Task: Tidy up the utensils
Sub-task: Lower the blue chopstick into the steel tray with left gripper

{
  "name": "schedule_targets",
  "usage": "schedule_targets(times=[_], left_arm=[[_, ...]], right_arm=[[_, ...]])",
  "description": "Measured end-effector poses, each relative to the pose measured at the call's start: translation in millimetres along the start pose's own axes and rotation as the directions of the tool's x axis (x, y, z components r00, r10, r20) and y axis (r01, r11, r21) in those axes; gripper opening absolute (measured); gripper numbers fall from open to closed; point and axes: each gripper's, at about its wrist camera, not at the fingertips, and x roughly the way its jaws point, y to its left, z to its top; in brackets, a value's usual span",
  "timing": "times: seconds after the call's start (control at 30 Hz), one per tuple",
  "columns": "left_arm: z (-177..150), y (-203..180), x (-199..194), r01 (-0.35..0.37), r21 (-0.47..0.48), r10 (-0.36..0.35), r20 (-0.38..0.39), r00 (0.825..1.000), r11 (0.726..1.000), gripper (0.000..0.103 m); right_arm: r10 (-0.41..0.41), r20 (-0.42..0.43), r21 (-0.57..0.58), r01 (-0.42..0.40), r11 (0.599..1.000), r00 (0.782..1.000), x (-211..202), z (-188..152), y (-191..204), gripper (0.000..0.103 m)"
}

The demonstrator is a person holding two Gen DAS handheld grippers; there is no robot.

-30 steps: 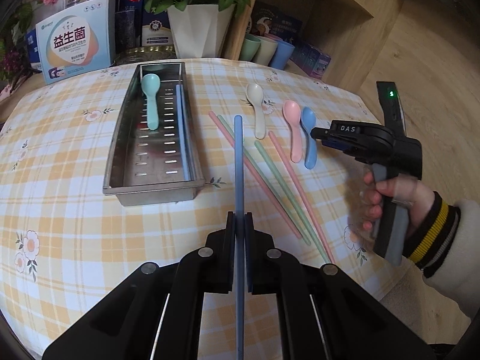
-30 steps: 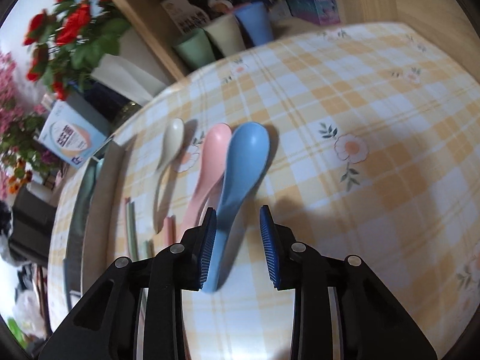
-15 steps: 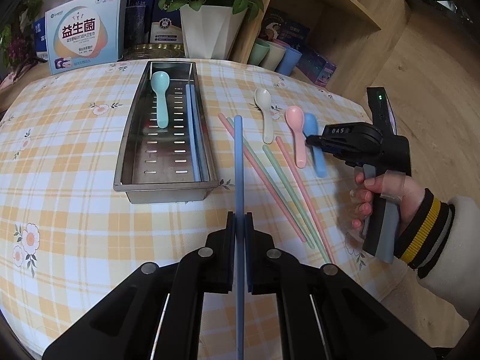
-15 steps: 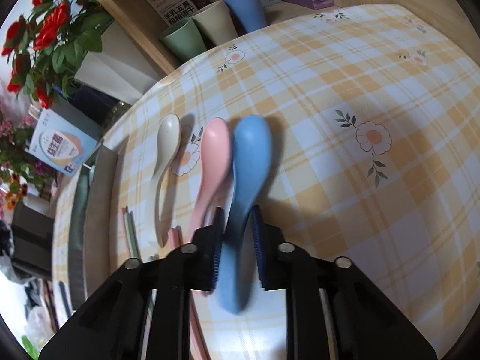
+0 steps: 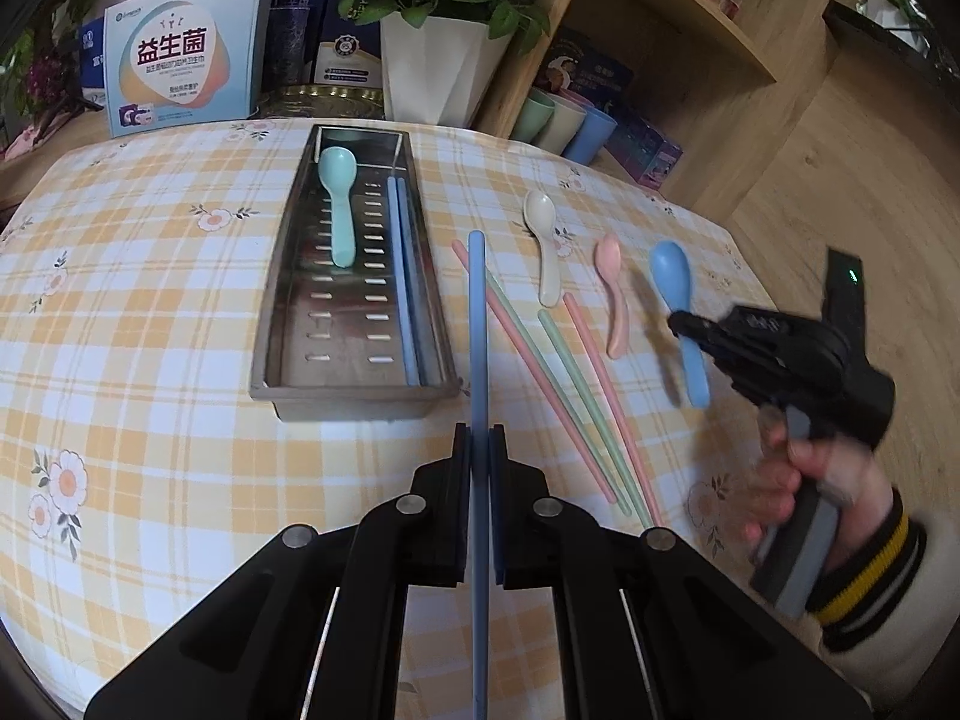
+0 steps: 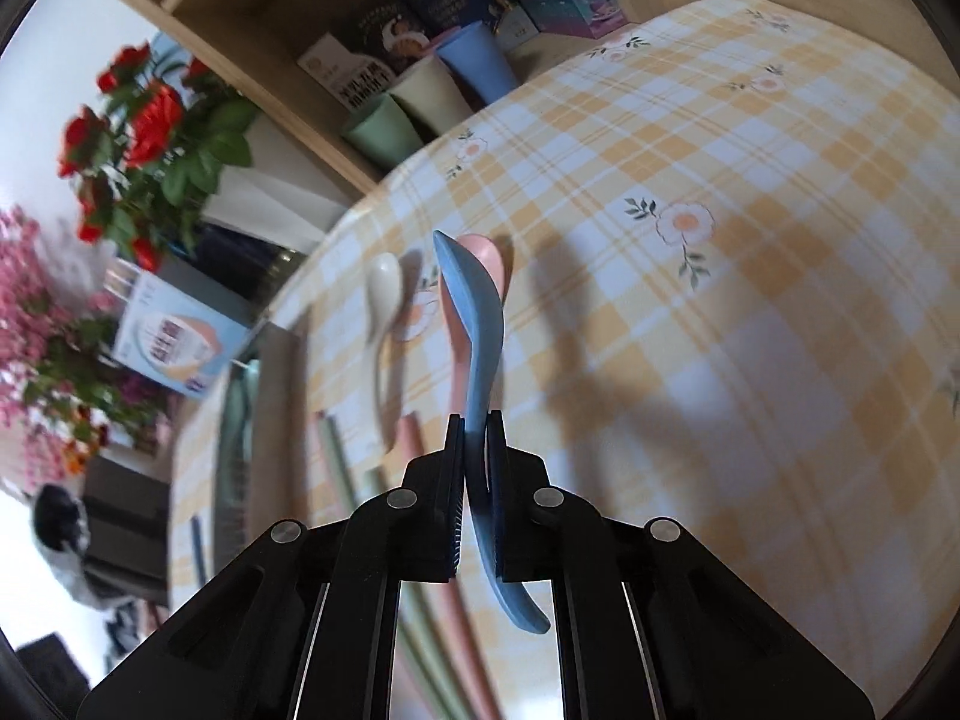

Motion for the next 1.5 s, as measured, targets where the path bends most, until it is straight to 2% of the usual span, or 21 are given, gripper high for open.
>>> schedule_targets(times=[0.27,0.47,0.6,0.8,1.07,1.4,1.5], left_arm=[[58,24,-5,-0.01,-0.05,0.011,0.016,1.0,0.999,0.006],[113,35,26,-0.027,-0.065,0.028,0.004,1.0,0.998,0.006],[141,43,63,-0.043,-0.095,0.039,-0.046,0.998,0.995,0.006],[147,60,111,-0.109,-0.132,0.089,-0.149,0.985,0.985,0.006],[139,60,131,-0.136,-0.108,0.112,-0.205,0.972,0.985,0.006],[139,56,148,-0.165,-0.081,0.143,-0.224,0.964,0.983,0.006],[141,55,144,-0.164,-0.067,0.148,-0.201,0.968,0.984,0.006]], right_arm=[[0.021,0.026,-0.006,-0.021,1.0,0.999,-16,-3,-6,0.007],[0.038,0.036,-0.017,-0.038,0.999,0.999,-21,3,-7,0.007],[0.043,0.039,-0.008,-0.043,0.999,0.998,-25,4,-13,0.007],[0.039,0.048,0.016,-0.039,0.999,0.998,-35,6,-26,0.007],[0.028,0.049,0.039,-0.03,0.999,0.998,-36,8,-36,0.007],[0.038,0.045,0.041,-0.04,0.998,0.998,-36,7,-35,0.007],[0.037,0.046,0.042,-0.039,0.998,0.998,-38,8,-34,0.007]])
